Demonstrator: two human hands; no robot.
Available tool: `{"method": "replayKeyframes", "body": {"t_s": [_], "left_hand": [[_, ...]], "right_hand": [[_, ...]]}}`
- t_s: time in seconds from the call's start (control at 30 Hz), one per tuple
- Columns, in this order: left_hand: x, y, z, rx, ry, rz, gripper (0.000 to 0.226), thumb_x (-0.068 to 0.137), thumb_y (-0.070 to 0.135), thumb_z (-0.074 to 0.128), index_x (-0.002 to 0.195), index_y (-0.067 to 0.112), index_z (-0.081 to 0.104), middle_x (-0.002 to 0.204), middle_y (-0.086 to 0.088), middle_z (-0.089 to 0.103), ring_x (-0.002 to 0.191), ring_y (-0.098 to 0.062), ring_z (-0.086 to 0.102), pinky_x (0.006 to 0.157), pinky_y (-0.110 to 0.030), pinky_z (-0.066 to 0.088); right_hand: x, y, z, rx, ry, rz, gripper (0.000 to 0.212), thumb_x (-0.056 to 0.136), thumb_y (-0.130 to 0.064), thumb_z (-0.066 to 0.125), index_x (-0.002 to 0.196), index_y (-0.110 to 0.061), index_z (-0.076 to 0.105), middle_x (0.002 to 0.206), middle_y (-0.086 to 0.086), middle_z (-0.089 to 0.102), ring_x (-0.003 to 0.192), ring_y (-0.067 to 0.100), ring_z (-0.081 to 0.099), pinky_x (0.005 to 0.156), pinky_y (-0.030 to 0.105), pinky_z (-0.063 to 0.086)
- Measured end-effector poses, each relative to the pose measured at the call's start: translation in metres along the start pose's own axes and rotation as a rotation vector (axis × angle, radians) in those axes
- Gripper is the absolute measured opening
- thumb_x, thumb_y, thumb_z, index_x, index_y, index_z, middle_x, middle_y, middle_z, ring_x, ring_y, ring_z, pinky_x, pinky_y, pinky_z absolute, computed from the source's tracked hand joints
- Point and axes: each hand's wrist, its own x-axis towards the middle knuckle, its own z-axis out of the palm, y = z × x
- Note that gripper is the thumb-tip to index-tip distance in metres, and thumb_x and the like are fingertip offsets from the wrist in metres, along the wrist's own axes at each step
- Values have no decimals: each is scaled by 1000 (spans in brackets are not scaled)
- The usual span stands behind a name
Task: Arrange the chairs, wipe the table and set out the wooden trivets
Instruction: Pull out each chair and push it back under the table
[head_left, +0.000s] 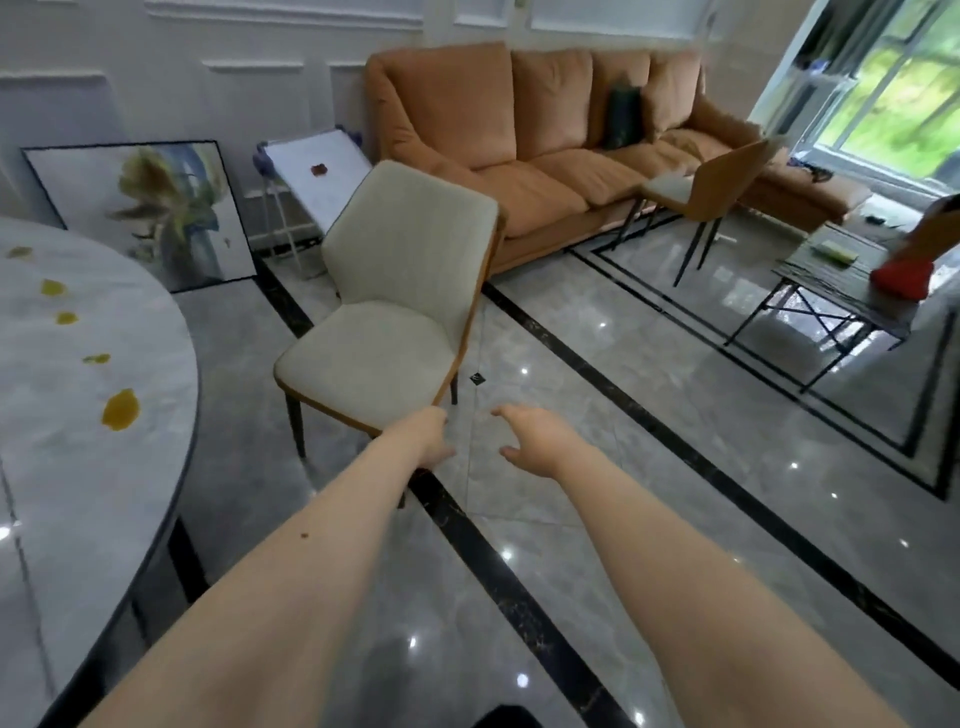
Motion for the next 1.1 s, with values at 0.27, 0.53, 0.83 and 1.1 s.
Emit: {"method": "replayKeyframes", "body": {"t_s": [0.27,0.53,0.83,1.1], "left_hand": [[175,86,-27,33,28,15,49,90,26,58,132,4,46,139,-15,47,127,-29,46,105,-36,39],[325,175,-84,-28,102,-34,54,91,31,56,137,9,42,143,-11,43,130,-28,43,105,-35,39],[473,192,-174,-11,347,-195,36,89,19,53,122,6,51,129,-16,52,120,-32,50,96,-36,44],[604,158,-259,-144,443,-415,34,89,18,54,119,3,56,125,-16,57,118,-34,53,94,-38,45]], "right_hand": [[117,145,-48,-120,-16,24,58,93,-28,55,144,-16,31,141,9,45,125,27,46,101,35,37],[235,272,-131,-127,33,32,59,93,-28,55,145,-16,29,143,8,43,126,28,46,100,37,37],[404,324,-188,-125,56,-125,54,92,-27,57,140,-13,35,136,9,48,119,27,50,92,35,40],[583,318,-247,-205,42,-325,55,92,-24,56,141,-12,34,137,11,46,123,29,46,100,39,38]]}}
